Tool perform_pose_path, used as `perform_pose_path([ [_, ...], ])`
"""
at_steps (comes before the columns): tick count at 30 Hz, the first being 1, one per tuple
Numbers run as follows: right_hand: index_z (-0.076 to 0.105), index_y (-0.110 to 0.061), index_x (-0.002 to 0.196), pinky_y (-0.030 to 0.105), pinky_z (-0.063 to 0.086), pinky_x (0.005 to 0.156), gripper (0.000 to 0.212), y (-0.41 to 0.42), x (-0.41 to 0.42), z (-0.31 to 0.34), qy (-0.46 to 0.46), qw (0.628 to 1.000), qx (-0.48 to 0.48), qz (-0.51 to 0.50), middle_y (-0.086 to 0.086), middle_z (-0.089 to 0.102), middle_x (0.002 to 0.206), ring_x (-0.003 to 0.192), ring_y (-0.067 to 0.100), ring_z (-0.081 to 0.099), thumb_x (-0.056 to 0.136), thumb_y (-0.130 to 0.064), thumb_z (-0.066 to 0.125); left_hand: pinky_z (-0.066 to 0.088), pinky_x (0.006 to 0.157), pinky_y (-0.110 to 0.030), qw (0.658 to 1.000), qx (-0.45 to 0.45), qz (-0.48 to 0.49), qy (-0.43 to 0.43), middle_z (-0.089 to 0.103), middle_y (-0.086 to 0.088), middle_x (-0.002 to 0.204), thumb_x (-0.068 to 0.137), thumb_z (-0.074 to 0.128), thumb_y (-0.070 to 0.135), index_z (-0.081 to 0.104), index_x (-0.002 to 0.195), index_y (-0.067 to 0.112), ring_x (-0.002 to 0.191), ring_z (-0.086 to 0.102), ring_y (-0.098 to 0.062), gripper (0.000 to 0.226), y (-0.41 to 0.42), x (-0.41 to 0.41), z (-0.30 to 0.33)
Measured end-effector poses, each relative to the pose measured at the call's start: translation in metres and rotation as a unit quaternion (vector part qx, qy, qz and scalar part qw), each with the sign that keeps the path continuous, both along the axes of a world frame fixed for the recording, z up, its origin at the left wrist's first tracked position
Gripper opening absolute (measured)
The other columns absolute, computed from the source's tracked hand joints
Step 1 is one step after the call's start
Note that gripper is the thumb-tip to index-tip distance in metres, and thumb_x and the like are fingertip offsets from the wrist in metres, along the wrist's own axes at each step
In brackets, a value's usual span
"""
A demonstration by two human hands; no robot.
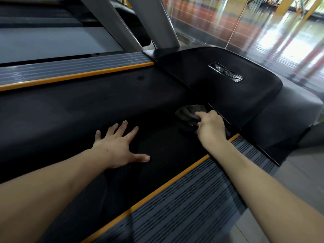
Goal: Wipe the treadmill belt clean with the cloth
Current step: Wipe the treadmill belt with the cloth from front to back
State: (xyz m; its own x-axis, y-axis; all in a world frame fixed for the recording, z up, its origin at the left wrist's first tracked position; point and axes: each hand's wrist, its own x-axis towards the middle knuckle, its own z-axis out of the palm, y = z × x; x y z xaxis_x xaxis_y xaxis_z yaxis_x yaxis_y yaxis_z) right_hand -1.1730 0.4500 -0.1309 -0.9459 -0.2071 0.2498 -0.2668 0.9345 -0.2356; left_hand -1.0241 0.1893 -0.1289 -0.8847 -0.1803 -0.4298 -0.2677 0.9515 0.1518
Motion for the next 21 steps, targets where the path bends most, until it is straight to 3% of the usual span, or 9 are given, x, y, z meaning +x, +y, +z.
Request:
perform_pose_path([
  [3, 0.054, -0.031, 0.134, 0.043, 0.049, 0.088, 0.055, -0.009, 0.032, -0.010, -0.003, 0.999, 0.026, 0.040, 0.003, 0.045, 0.110, 0.102, 0.028, 0.046, 0.086, -0.005, 0.060, -0.003, 0.121, -0.066, 1.000, -0.004, 0.002, -0.003, -0.024, 0.005, 0.167, 0.058, 0.040, 0.101, -0.015, 0.155, 0.049, 0.154, -0.021, -0.025, 0.123, 0.000, 0.001, 0.001],
  [6, 0.056, -0.033, 0.130, 0.040, 0.049, 0.087, 0.050, 0.001, 0.027, -0.006, -0.004, 0.995, 0.018, 0.096, -0.003, 0.042, 0.104, 0.100, 0.021, 0.044, 0.087, -0.007, 0.061, -0.003, 0.121, -0.065, 1.000, -0.008, -0.001, -0.004, -0.025, 0.004, 0.167, 0.058, 0.039, 0.101, -0.016, 0.155, 0.048, 0.153, -0.021, -0.025, 0.123, 0.001, 0.000, 0.001],
  [13, 0.051, -0.026, 0.138, 0.043, 0.047, 0.091, 0.049, 0.016, -0.014, 0.009, -0.017, 0.997, 0.033, -0.066, 0.012, 0.049, 0.122, 0.111, 0.035, 0.047, 0.092, -0.009, 0.057, -0.004, 0.120, -0.066, 1.000, 0.001, -0.002, 0.003, -0.025, 0.004, 0.167, 0.058, 0.040, 0.101, -0.015, 0.155, 0.049, 0.154, -0.021, -0.025, 0.123, -0.001, 0.000, -0.001],
  [21, 0.047, -0.038, 0.141, 0.035, 0.045, 0.076, 0.047, -0.017, 0.044, 0.013, -0.040, 0.993, 0.100, -0.046, 0.007, 0.051, 0.115, 0.106, 0.030, 0.055, 0.096, -0.026, 0.058, -0.003, 0.121, -0.066, 0.999, -0.009, -0.008, 0.046, -0.020, 0.002, 0.168, 0.067, 0.041, 0.096, -0.009, 0.158, 0.043, 0.154, -0.019, -0.024, 0.116, 0.003, 0.011, 0.003],
])
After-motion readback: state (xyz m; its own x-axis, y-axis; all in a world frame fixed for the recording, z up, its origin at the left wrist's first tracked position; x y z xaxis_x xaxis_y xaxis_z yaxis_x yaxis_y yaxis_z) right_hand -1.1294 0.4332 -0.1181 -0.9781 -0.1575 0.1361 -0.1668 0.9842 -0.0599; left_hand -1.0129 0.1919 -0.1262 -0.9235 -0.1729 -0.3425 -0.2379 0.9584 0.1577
